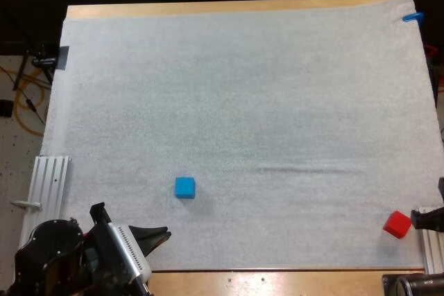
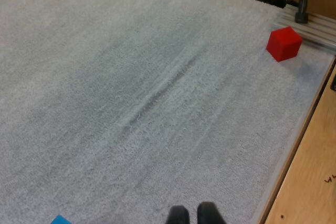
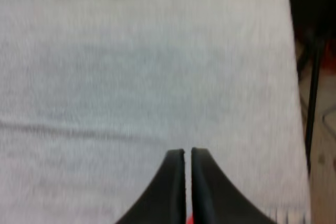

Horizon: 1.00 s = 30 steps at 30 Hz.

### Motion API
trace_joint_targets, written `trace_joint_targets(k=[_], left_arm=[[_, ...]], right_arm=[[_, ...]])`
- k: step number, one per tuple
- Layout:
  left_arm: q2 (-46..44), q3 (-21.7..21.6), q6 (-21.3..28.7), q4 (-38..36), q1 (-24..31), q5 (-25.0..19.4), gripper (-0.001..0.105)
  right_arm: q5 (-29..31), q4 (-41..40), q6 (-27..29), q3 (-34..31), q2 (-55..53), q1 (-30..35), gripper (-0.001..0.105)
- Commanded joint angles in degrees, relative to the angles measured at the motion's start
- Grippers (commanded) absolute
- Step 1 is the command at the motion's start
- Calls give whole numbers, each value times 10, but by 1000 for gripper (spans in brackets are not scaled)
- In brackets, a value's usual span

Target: Stack red cube on blue cube

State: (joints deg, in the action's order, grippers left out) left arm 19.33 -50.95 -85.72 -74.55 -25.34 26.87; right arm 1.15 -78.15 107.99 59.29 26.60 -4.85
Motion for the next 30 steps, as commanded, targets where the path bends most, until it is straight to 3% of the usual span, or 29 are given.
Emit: trace_joint_targets(k=[1, 5, 8, 10, 15, 17, 22, 26, 30], left_arm=[[2, -3, 2, -1, -2, 8, 0], [2, -3, 2, -1, -2, 8, 0], [2, -3, 2, -1, -2, 8, 0], [2, -3, 2, -1, -2, 8, 0], [2, -3, 2, -2, -2, 8, 0], [2, -3, 2, -2, -2, 8, 0], [2, -3, 2, -2, -2, 8, 0], [2, -3, 2, -2, -2, 8, 0], [2, -3, 2, -2, -2, 8, 0]], right_arm=[[-5, -39, -13, 13, 14, -1, 1], [-11, -118, -32, 41, 57, -1, 1], [-11, -126, -28, 42, 87, -1, 3], [-11, -126, -27, 42, 107, -1, 11], [-11, -126, -36, 42, 160, -12, 56], [-11, -126, -44, 42, 170, -14, 62], [-4, -122, -57, 2, 194, -13, 62], [37, -97, -74, -64, 201, -13, 62], [38, -61, -104, -120, 215, -13, 62]])
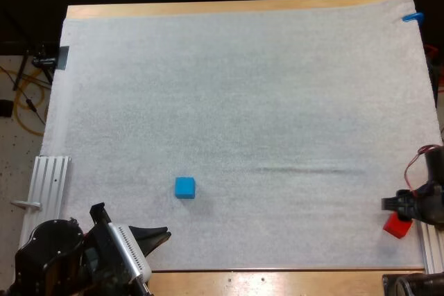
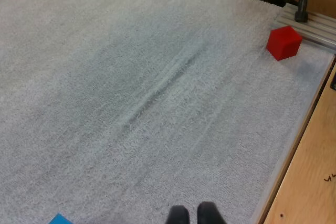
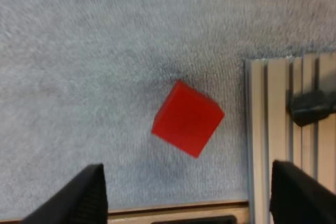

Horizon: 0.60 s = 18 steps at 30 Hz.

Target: Stack red cube on blue cube

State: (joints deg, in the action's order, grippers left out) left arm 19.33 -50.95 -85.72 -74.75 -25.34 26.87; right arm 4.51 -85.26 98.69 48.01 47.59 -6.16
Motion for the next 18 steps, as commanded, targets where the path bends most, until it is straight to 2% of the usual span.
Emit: trace_joint_targets(k=[1, 8, 15, 18], left_arm=[[2, -3, 2, 0, -2, 8, 0], [2, -3, 2, 0, -2, 8, 0], [2, -3, 2, 0, -2, 8, 0], [2, -3, 2, 0, -2, 8, 0]], right_arm=[[4, 13, -14, -14, 8, 0, 62], [1, 58, -66, -73, 71, 19, 62], [-45, 85, -116, -83, 112, 89, 62], [-74, 96, -146, -91, 116, 94, 62]])
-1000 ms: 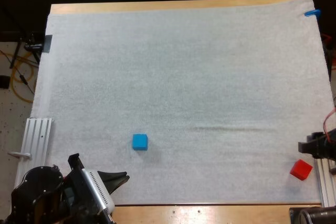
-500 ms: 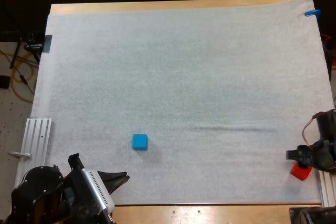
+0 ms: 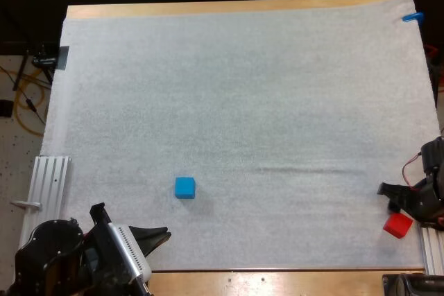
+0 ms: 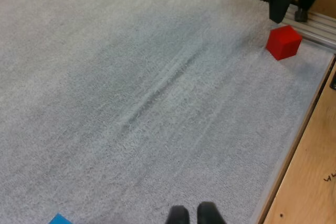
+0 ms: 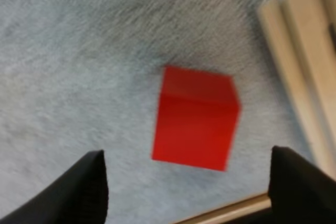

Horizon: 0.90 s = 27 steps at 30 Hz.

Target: Stack red cube on blue cube

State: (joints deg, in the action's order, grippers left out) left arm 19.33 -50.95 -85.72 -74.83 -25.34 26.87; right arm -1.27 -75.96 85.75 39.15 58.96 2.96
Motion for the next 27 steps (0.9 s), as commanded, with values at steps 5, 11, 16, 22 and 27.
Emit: trace_joint_targets(k=[5, 11, 16, 22, 27], left_arm=[[2, -3, 2, 1, -2, 8, 0], [2, -3, 2, 1, -2, 8, 0], [2, -3, 2, 1, -2, 8, 0], [2, -3, 2, 1, -2, 8, 0], [2, -3, 2, 1, -2, 8, 0]], right_arm=[[0, 17, -46, -29, 14, 3, 62], [5, 65, -74, -46, 26, 3, 62], [6, 81, -81, -46, 60, 3, 62], [6, 102, -87, -46, 116, 3, 62], [6, 103, -86, -46, 140, 3, 61]])
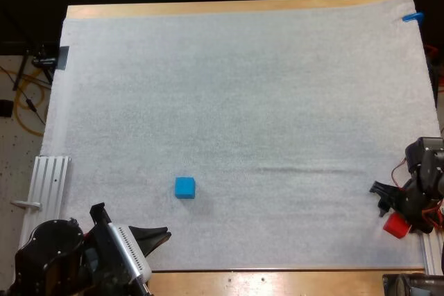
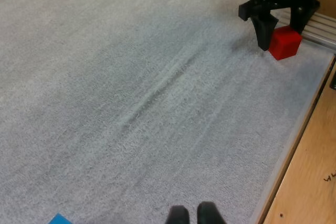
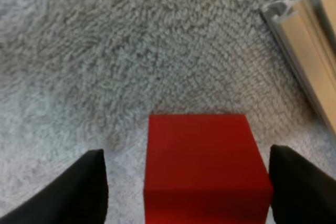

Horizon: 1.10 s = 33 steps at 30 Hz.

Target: Stack red cube on blue cube

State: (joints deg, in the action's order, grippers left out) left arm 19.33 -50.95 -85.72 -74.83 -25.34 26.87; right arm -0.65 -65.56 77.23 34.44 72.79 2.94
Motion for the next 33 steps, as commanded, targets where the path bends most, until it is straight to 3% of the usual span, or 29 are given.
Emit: trace_joint_targets(k=[1, 6, 8, 16, 21, 25, 33], left_arm=[[2, -3, 2, 1, -2, 8, 0], [2, -3, 2, 1, -2, 8, 0], [2, -3, 2, 1, -2, 8, 0], [2, -3, 2, 1, -2, 8, 0], [2, -3, 0, -1, -2, 8, 0], [2, -3, -31, -1, -2, 8, 0], [2, -3, -128, 0, -2, -138, 0]], right_arm=[[0, -1, -1, 1, 3, 3, 59], [0, 2, 12, 1, 3, 3, 22], [0, 3, 16, 1, 3, 3, 16], [7, -18, 96, 30, -12, 1, 15], [7, -77, 190, 103, -59, -36, 15], [7, -119, 219, 166, -67, -87, 15], [7, -120, 220, 293, -43, -247, 15]])
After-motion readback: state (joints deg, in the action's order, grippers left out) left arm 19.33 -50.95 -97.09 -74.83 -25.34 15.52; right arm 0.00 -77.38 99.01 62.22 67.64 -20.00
